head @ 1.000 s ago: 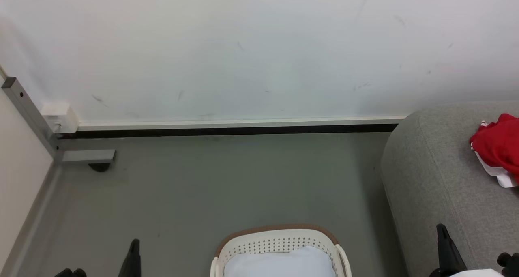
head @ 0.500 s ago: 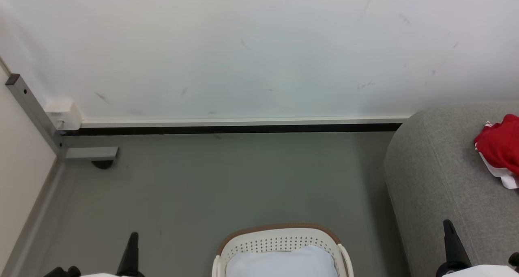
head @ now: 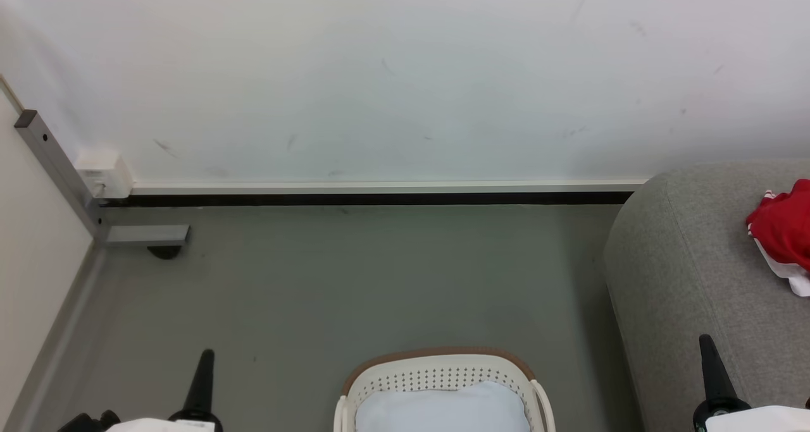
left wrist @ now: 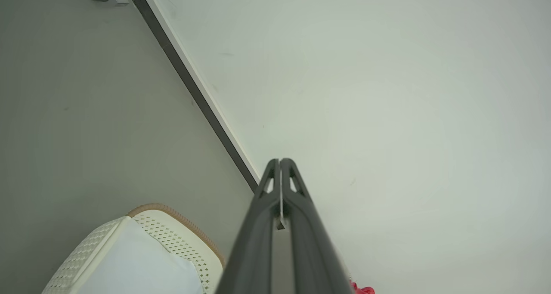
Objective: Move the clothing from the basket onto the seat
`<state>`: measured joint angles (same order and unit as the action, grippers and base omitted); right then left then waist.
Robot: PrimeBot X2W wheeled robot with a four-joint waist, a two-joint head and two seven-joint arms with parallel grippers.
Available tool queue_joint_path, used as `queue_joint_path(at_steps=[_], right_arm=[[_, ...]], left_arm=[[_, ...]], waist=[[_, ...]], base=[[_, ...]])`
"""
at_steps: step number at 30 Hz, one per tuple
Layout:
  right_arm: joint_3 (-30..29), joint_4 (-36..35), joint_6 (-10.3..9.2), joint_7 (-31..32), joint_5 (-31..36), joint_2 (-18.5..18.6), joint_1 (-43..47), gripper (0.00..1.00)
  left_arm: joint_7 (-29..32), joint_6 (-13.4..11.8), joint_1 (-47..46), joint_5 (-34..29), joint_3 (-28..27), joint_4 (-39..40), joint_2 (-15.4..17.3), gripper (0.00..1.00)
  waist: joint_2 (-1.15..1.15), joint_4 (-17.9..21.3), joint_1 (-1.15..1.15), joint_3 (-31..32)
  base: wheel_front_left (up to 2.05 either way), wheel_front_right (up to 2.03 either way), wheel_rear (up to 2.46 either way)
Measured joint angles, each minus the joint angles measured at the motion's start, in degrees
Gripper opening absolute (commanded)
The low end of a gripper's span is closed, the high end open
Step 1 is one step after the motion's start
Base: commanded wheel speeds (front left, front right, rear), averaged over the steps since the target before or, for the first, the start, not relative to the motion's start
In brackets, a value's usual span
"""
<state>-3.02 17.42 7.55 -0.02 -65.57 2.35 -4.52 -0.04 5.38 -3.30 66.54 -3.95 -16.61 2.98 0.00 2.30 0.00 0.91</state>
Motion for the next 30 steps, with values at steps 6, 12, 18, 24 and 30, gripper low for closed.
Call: queue_joint_path(at_steps=[6,12,18,24,30], right_arm=[[-0.5,-0.5,0.0,0.7,-3.4,0.0,-0.1,0.0],[-0.9,-0.8,0.0,1.6,-6.7,0.1,-0.1,0.0],[-1.3,-1.2,0.0,2.5,-10.0,0.1,-0.3,0.0],[-1.6,-1.6,0.0,3.1,-13.0,0.1,-0.6,0.0],[-2.1,-2.0,0.0,3.8,-15.7,0.2,-0.9,0.0]], left_arm=[[0.8,0.2,-0.3,3.4,-0.4,0.3,0.0,0.0],[1.6,0.5,-0.6,6.7,-0.7,0.5,-0.1,0.0],[2.5,0.7,-1.0,9.7,-1.0,0.8,-0.1,0.0],[3.1,0.9,-1.3,12.6,-1.3,1.1,-0.1,0.0],[3.8,1.2,-1.5,15.0,-1.5,1.4,-0.1,0.0]], waist=[[0.0,-0.2,0.0,-0.1],[0.0,-0.5,0.0,-0.2],[0.0,-0.7,0.0,-0.4],[0.0,-1.0,0.0,-0.5],[0.0,-1.2,0.0,-0.6]], base=[[0.0,0.0,0.0],[0.0,0.0,0.0],[0.0,0.0,0.0],[0.0,0.0,0.0],[0.0,0.0,0.0]])
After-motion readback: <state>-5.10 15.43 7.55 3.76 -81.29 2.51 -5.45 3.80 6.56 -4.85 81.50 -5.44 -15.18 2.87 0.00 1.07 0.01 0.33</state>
